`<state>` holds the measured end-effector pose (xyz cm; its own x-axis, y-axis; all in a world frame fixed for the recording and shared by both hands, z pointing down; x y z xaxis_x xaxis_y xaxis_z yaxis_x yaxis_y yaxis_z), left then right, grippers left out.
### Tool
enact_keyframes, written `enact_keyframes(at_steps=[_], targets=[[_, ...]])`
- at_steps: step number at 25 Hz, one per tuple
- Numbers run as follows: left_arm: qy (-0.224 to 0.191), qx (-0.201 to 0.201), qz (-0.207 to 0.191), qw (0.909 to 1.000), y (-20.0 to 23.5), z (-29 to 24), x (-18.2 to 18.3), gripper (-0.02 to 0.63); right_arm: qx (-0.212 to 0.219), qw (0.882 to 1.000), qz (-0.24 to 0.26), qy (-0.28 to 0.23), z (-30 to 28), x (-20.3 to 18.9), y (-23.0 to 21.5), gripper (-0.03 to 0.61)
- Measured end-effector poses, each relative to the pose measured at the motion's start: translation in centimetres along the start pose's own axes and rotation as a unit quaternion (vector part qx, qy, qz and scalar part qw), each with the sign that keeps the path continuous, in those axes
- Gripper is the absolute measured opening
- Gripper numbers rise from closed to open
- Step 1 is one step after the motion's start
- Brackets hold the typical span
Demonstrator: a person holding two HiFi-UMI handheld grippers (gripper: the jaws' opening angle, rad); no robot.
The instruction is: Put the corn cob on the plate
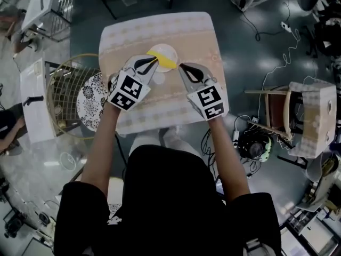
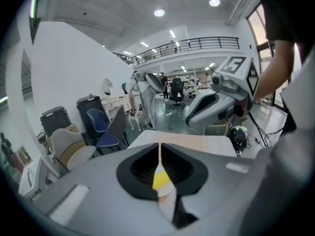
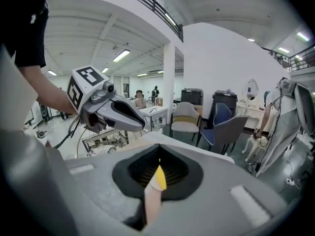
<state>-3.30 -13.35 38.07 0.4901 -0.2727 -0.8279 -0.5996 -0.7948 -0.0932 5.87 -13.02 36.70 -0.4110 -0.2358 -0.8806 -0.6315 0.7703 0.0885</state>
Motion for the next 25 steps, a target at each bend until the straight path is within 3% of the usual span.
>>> enact_keyframes(at_steps=[8,15,25], targets=[[-0.034,0.063,0.014,0.9973,-3.4,3.9,2.9,0.006,0.013,0.998,0.002,-0.055,4.5,2.5,0.2,0.003],[-0.07,0.126,0.026,0.9892,-6.6,6.5,4.6,0.006,0.034,0.995,0.019,-0.097,7.4,3.5,1.4,0.003],[-0.116,0.168,0.062,0.977,-9.8,9.0,6.3,0.006,0.057,0.987,0.004,-0.147,10.3,4.5,2.4,0.003]])
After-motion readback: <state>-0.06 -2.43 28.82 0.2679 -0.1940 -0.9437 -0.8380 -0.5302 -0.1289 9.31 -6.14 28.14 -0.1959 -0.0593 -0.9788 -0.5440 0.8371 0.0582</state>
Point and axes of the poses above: the fingertips, and each gripper's own axes: z backward along the fingers, y to its left, x out of its top, the point moved 2 cm from there along z, backward along the fingers, and after that the axes turned 5 degrees about -x, right-handed, at the moved point
